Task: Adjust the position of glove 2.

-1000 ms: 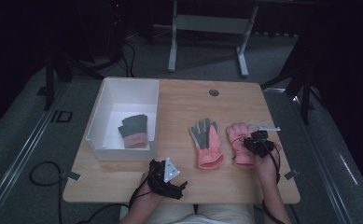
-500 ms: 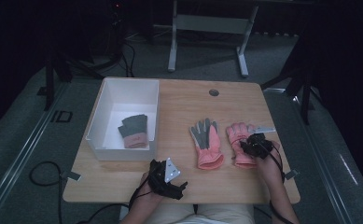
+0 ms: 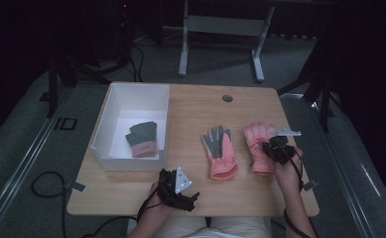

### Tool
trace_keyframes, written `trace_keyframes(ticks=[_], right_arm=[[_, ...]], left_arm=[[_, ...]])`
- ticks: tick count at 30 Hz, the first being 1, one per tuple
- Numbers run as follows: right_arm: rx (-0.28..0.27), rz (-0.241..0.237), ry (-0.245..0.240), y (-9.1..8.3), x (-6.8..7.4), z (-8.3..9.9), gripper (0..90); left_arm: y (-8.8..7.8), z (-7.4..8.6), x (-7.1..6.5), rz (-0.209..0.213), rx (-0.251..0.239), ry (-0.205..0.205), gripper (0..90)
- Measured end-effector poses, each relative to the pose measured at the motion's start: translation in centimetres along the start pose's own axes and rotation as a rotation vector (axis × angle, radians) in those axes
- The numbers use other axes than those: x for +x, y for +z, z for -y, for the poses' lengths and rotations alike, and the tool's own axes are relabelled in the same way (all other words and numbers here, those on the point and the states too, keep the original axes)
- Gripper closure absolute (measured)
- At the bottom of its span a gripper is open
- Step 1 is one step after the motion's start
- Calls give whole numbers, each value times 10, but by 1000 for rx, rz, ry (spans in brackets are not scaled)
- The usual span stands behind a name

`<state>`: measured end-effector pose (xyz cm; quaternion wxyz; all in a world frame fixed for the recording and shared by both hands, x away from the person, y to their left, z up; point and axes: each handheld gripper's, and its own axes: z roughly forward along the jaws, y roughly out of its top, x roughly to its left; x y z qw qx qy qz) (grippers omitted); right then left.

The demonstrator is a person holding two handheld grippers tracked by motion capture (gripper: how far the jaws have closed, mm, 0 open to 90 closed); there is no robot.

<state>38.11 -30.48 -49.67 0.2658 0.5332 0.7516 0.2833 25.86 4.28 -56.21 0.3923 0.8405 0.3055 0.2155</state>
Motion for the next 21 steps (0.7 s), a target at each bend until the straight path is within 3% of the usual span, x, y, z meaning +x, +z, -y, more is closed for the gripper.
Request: trace_keyframes(ticks=[4,7,12,13,15,16,19,21], right_arm=[[-46,9,2,-25,7,-18,871],[-67,12,3,-33,12,-25,871],[-102,18,-5,-54,34,-43,871],[-117,3,-11,-60,46,-50,872],[-121,-5,-17,-62,51,-53,871],[-125,-17,-28,-65,65,-59,871],[-124,-32,-37,-65,74,-61,871],[-112,-66,-30,-63,88,-63,871]], left_arm=[[0,0,0,-1,0,5,14],[0,0,0,0,-4,2,14],[-2,0,1,-5,-11,0,14],[-1,0,2,-6,-12,0,14],[-1,0,1,-6,-9,1,14],[-2,-1,1,-6,-15,5,14],[-2,-1,0,-7,-19,7,14],[-3,-1,0,-4,-18,9,14]])
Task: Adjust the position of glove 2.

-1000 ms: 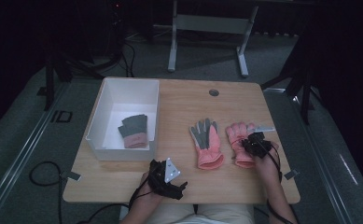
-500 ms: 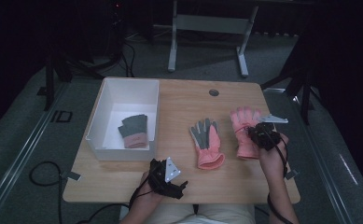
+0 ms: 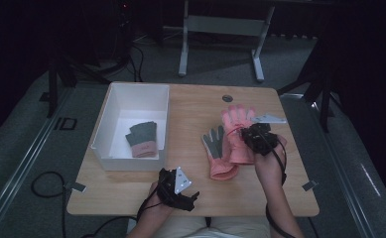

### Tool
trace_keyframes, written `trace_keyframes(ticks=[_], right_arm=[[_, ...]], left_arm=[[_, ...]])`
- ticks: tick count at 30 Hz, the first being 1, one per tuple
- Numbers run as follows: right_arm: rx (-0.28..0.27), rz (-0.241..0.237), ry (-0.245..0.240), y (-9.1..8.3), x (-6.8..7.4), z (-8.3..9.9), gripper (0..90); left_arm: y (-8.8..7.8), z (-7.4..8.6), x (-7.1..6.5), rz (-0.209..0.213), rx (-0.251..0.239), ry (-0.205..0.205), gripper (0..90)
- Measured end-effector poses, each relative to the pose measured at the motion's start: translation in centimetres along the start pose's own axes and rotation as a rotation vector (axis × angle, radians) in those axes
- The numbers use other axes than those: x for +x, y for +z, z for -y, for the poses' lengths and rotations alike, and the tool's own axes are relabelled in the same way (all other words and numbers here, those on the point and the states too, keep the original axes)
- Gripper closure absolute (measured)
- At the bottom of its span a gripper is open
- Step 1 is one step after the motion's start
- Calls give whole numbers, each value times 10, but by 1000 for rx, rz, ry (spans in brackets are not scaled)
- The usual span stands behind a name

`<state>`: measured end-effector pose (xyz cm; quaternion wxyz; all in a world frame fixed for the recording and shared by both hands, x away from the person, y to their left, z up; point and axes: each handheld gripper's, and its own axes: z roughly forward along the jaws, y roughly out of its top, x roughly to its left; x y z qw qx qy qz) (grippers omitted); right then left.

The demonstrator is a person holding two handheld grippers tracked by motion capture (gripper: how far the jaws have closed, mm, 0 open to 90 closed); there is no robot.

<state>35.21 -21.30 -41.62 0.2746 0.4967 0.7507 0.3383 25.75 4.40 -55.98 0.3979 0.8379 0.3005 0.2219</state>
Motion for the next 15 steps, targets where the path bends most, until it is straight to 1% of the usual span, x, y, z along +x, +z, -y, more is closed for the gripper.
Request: trace_keyframes(ticks=[4,7,9,10,11,13,15], right_arm=[[8,-13,-11,2,19,-1,871],[25,-12,-30,8,34,2,871],[35,-19,-35,14,40,4,870],[35,-19,-35,14,40,4,870],[48,-12,-34,20,44,6,870],[65,-14,-31,27,45,9,870],[89,-19,-26,33,44,11,870]], left_arm=[[1,0,0,8,-3,-5,14],[0,-1,-1,7,-3,3,14],[0,0,-1,6,-2,3,14],[0,0,-1,6,-2,3,14],[0,0,-1,7,-4,0,14],[-1,0,-1,8,-7,-1,14],[-1,0,-1,9,-6,-1,14]])
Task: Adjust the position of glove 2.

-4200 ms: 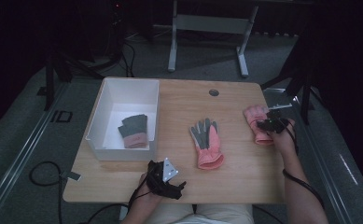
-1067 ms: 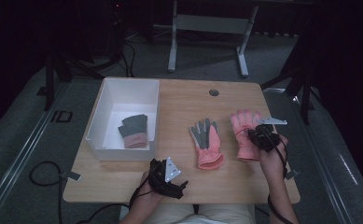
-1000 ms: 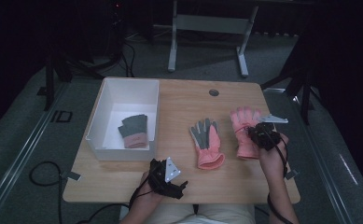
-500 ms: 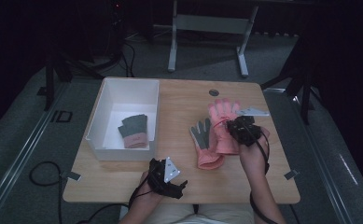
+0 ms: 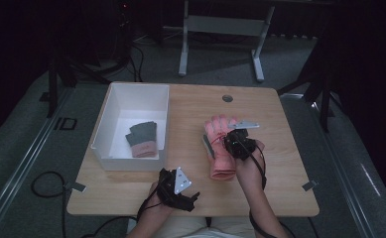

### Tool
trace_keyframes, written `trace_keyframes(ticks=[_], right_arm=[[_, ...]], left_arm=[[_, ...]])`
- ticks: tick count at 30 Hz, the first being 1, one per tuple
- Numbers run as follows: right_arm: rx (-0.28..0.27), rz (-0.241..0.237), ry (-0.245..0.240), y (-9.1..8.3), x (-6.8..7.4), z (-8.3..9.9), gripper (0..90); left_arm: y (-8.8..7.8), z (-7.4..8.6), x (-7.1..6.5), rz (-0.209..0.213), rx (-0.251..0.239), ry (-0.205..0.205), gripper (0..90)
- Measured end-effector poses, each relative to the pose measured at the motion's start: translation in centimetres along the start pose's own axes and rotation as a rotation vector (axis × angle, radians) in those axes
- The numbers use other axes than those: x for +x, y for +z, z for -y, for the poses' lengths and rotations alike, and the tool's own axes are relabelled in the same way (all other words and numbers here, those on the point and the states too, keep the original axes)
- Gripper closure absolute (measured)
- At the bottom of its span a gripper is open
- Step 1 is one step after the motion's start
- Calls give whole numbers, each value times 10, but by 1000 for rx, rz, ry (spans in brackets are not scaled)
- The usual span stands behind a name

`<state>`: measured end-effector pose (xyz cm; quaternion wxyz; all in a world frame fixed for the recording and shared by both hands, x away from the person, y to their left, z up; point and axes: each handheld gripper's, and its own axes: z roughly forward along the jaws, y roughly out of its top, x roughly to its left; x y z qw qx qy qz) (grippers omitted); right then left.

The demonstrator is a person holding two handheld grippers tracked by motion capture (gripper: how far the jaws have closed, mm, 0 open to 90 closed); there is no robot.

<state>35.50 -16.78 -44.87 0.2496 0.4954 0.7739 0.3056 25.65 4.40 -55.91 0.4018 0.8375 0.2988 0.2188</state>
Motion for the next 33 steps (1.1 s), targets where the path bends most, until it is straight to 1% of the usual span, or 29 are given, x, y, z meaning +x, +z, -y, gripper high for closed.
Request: trace_keyframes(ticks=[3,4,7,11,12,14,17,18,19,20,21,22,23,24,26,27,28,29,30,31,32,33], right_arm=[[9,10,14,4,-3,2,870],[22,5,31,11,-4,5,870],[47,-7,45,23,-3,10,870],[65,-8,46,38,1,17,861],[66,-7,45,41,2,18,859],[66,-7,43,46,4,21,856],[70,-7,36,51,4,23,846],[69,-15,44,53,2,23,837],[69,-15,44,53,2,23,837],[66,-24,38,53,3,22,813],[61,-31,35,51,2,21,795],[55,-45,38,49,1,20,769],[55,-45,38,49,1,20,769],[41,-62,31,44,-1,18,749],[41,-79,11,43,-3,16,722],[45,-85,10,42,-4,15,721],[44,-90,4,41,-6,15,713],[42,-100,3,39,-7,14,710],[38,-111,7,36,-9,12,709],[38,-111,7,36,-9,12,709],[6,-116,-3,28,-14,8,688],[6,-116,-3,28,-14,8,688]], left_arm=[[0,0,0,1,-2,-3,14],[1,0,0,0,4,1,14],[1,0,-1,1,6,2,14],[2,0,-1,5,6,-2,14],[2,0,-1,7,4,2,14],[1,0,-1,3,-18,19,14],[0,-1,-1,12,-27,15,14],[-1,-3,-1,14,-31,4,14],[-1,-3,-1,14,-31,4,14],[-2,-5,1,34,-35,-26,14],[-2,-5,1,34,-35,-26,15],[-3,-9,4,63,-60,-30,33],[-3,-9,4,63,-60,-30,36],[-6,-15,4,67,-68,-27,36],[-10,-23,5,75,-72,-35,36],[-11,-27,5,79,-74,-38,36],[-12,-32,5,80,-65,-32,36],[-12,-32,5,80,-65,-32,36],[-12,-44,8,81,-53,-34,36],[-12,-44,8,81,-53,-34,36],[-11,-56,11,70,-36,-37,36],[-11,-56,11,70,-36,-37,37]])
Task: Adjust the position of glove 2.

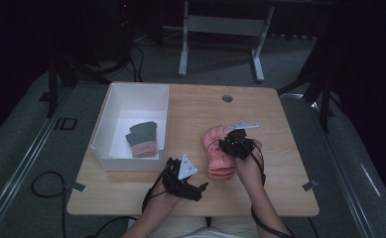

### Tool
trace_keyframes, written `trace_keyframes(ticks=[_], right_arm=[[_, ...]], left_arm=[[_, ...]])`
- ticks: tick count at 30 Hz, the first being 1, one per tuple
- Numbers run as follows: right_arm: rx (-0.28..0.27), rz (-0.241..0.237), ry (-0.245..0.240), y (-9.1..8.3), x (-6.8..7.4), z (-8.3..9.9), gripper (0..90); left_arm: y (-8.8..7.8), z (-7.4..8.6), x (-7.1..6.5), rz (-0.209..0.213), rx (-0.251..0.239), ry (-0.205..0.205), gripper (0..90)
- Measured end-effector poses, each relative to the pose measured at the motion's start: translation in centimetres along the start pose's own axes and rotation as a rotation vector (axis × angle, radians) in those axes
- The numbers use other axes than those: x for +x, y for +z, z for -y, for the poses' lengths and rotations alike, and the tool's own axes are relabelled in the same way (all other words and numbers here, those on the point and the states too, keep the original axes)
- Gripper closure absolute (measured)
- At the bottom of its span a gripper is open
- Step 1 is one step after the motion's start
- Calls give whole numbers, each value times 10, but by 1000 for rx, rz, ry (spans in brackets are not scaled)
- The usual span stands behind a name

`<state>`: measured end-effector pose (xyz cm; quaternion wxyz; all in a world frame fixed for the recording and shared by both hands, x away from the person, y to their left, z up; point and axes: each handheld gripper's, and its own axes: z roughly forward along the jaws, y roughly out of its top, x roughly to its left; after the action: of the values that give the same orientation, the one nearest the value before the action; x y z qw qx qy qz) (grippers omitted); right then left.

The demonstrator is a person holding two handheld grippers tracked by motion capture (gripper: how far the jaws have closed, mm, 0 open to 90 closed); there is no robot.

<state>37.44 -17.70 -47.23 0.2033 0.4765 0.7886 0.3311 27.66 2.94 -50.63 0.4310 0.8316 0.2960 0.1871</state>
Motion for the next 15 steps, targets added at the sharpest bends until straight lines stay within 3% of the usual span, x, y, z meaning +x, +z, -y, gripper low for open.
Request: trace_keyframes(ticks=[2,4,6,8,9,10,11,12,13,15], right_arm=[[-59,-3,-14,-18,-12,-8,655],[-71,1,-15,-22,-17,-11,652],[-93,8,-29,-30,-32,-18,647],[-95,-15,-36,-33,-41,-20,630],[-96,-34,-29,-33,-45,-21,623],[-90,-43,-30,-32,-48,-20,619],[-75,-57,-38,-30,-52,-18,618],[-75,-57,-38,-30,-52,-18,618],[-48,-66,-46,-24,-58,-10,614],[-33,-98,-20,-19,-66,-1,613]], left_arm=[[3,-19,9,6,-12,-30,44],[5,-25,12,4,-10,-36,52],[14,-41,25,6,-13,-63,64],[17,-46,29,11,-12,-73,70],[26,-53,37,27,-8,-107,74],[26,-53,37,27,-8,-107,75],[35,-58,44,37,2,-147,77],[35,-58,44,37,2,-147,93],[43,-60,51,38,9,-182,123],[51,-61,57,54,13,-215,137]])
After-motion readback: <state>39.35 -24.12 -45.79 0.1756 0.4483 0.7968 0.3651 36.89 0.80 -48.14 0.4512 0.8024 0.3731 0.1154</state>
